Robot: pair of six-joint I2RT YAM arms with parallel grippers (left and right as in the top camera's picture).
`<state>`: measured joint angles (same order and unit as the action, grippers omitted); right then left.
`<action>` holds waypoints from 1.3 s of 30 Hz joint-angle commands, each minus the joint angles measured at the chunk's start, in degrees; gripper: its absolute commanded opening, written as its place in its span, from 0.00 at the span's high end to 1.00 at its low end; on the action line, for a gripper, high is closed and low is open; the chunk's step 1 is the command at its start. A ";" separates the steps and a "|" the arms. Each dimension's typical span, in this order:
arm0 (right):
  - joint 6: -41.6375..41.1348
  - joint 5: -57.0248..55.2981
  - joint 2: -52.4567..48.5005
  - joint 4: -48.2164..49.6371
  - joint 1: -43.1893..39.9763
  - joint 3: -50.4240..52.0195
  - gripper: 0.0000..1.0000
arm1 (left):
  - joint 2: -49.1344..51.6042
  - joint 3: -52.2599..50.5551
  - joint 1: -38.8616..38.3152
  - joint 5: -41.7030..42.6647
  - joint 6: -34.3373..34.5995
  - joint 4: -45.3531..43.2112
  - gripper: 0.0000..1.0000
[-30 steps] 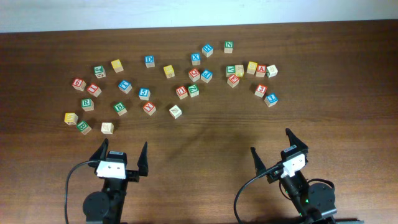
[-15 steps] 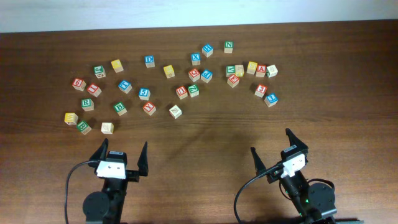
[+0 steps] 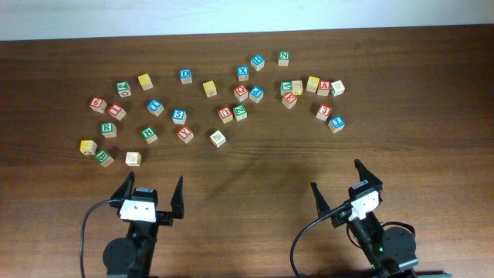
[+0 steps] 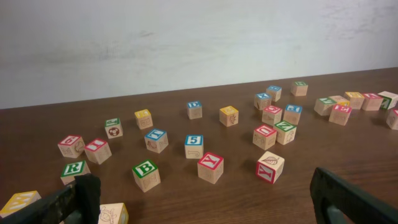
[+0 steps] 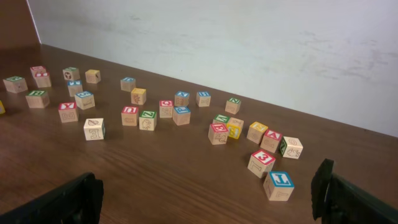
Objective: Spell out RSS
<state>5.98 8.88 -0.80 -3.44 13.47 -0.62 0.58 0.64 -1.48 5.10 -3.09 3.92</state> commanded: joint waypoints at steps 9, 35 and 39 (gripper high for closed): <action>-0.46 -0.94 0.59 -0.44 -0.48 0.31 0.02 | -0.28 -0.17 0.26 -0.22 -0.68 0.37 0.01; -0.46 -0.94 0.59 -0.44 -0.48 0.31 0.02 | 16.26 19.76 0.26 -2.19 6.73 20.94 0.01; -0.46 -0.94 0.59 -0.44 -0.48 0.31 0.02 | 33.70 31.43 0.26 -2.58 6.73 25.99 0.01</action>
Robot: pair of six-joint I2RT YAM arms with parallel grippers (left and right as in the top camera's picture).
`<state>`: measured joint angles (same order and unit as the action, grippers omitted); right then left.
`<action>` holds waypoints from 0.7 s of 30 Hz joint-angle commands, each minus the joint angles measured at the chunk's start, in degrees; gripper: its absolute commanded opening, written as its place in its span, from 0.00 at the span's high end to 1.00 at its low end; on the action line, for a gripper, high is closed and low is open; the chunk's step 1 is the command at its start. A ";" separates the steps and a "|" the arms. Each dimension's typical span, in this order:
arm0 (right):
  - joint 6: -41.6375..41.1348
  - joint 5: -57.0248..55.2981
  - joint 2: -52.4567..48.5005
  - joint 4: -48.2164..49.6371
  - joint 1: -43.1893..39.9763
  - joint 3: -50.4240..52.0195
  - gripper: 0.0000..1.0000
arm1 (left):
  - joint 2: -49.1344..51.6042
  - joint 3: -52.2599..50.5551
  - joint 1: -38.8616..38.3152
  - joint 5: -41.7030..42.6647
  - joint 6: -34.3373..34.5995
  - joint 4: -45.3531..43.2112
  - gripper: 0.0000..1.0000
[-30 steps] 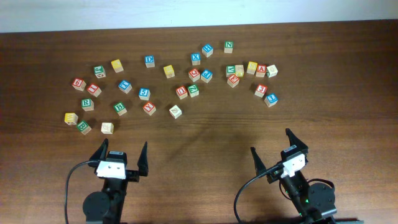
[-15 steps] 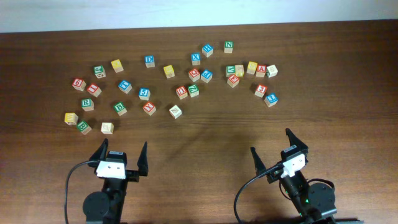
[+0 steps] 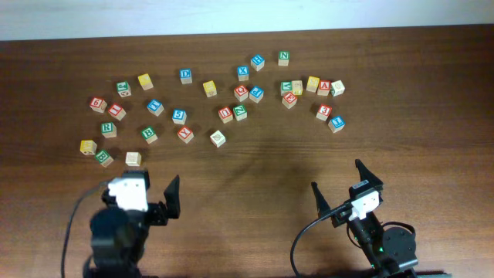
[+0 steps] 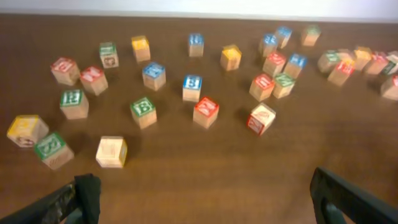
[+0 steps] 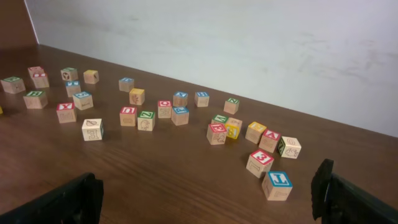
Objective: Spell out RSS
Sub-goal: 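Reach left gripper to the green R block at left and grasp it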
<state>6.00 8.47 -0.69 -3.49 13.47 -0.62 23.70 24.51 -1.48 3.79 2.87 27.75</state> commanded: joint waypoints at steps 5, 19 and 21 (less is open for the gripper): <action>-0.48 -0.52 0.48 -0.39 -0.48 0.31 0.02 | 36.22 29.66 0.26 -1.66 0.76 19.87 0.01; -0.48 -0.52 0.48 -0.39 -0.48 0.31 0.02 | 55.17 39.04 1.68 -9.09 8.15 15.47 0.01; -0.48 -0.52 0.48 -0.39 -0.48 0.31 0.02 | 55.36 39.04 5.07 -12.26 8.41 12.50 0.01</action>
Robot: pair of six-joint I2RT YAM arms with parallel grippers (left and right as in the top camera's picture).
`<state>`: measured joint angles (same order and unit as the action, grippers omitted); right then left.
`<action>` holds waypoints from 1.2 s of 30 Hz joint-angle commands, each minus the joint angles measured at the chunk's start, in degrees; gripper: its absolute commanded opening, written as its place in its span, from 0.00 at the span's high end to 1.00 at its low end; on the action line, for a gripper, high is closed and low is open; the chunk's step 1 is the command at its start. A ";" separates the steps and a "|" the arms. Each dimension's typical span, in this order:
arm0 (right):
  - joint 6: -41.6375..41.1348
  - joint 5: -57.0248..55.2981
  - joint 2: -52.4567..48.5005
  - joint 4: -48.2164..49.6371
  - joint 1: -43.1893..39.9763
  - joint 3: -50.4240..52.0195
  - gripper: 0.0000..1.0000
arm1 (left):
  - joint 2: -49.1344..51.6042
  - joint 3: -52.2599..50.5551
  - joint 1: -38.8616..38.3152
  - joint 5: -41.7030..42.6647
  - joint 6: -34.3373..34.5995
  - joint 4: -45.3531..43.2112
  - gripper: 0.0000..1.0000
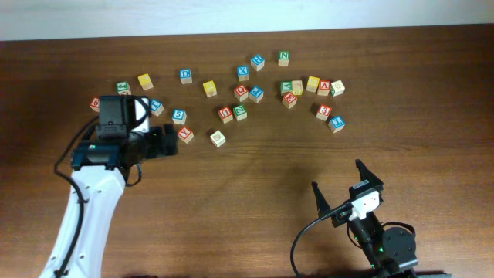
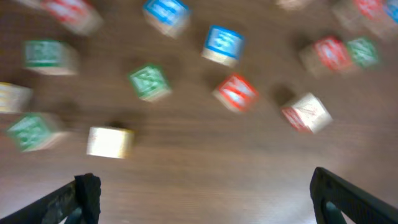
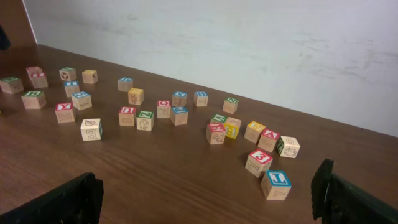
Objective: Spell out RSS
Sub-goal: 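Reach left gripper to the green R block at left and grasp it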
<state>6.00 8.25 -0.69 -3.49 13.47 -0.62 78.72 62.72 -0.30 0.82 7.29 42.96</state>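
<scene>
Several wooden letter blocks lie scattered across the far half of the brown table (image 1: 255, 185). My left gripper (image 1: 127, 150) hangs open over the left group and hides some of it from overhead. Its view is blurred, so no letters can be read there. That view shows a green-topped block (image 2: 149, 83), a red-topped block (image 2: 235, 92) and a plain block (image 2: 109, 142) beyond the left gripper (image 2: 205, 205), with nothing between the fingers (image 2: 87, 193). My right gripper (image 1: 340, 184) rests open near the front edge, also empty in its own view (image 3: 205, 199).
A second group of blocks (image 1: 312, 85) lies at the far right. Nearest the right gripper are a red 3 block (image 3: 260, 158) and a blue-topped block (image 3: 275, 180). A white wall (image 3: 249, 37) runs along the table's far edge.
My left arm has moved from the front edge out over the left group of blocks, and its camera now looks steeply down on them. It is still open. The right arm has not moved.
Both grippers stood open at the front edge, the left one looking level across the blocks. Then the left wrist was higher and tilted down. Now it is over the left group, still empty. No block has moved.
</scene>
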 commanded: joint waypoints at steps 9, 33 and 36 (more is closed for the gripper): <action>-0.48 -0.31 0.48 -0.39 -0.48 0.31 0.02 | 6.45 5.90 19.96 -20.11 -2.12 -8.44 0.01; -0.48 -0.31 0.48 -0.39 -0.48 0.31 0.02 | 33.22 14.91 19.06 -3.08 -25.22 -12.79 0.13; -0.48 -0.31 0.48 -0.39 -0.48 0.31 0.02 | 36.39 14.93 19.06 -1.16 -25.20 -14.86 0.22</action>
<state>6.00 8.23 -0.69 -3.49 13.47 -0.62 112.33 76.51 18.92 -2.96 -17.04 29.58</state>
